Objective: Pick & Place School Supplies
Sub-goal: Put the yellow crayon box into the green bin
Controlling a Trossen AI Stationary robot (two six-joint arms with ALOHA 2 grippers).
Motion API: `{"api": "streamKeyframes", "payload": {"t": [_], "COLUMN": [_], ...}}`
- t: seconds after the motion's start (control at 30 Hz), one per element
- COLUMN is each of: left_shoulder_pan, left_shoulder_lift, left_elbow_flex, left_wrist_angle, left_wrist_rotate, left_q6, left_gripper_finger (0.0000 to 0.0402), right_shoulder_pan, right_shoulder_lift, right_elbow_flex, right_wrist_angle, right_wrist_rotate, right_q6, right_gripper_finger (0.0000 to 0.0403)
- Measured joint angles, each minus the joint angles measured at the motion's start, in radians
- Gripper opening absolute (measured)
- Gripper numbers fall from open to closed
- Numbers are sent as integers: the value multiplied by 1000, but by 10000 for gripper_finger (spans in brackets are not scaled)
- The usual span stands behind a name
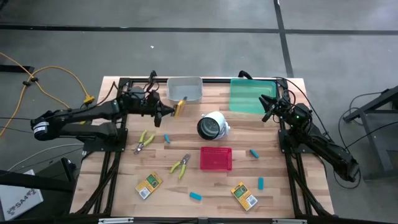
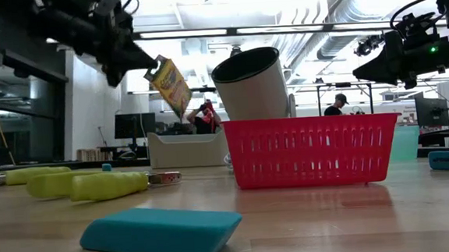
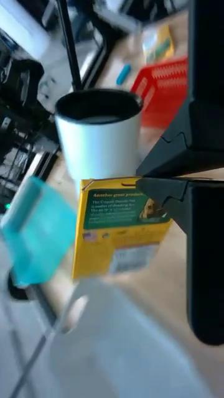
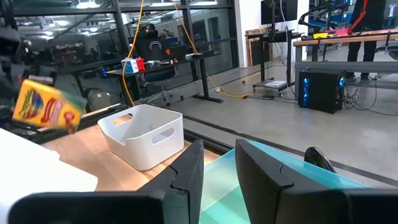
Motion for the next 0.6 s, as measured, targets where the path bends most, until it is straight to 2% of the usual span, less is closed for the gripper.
{"api": "streamKeyframes", "payload": {"t": [0.2,0.4,0.6], "left_shoulder_pan": [-1,-1,-23], "left_shoulder_lift": [0,0,0], "left_elbow_flex": [77,104,104], "left_wrist_angle": [-60,-63,-71], "left_wrist_rotate": [-45,23,31], "left_q6": [116,101,88], "left_gripper_finger": [1,1,1], "right_shoulder_pan": [0,0,0], "right_shoulder_lift": [0,0,0], "right_elbow_flex": [0,0,0], "right_wrist_angle": [0,0,0], "right_wrist_rotate": [0,0,0], "right_q6": [0,0,0], "right_gripper_finger": [85,85,85]}}
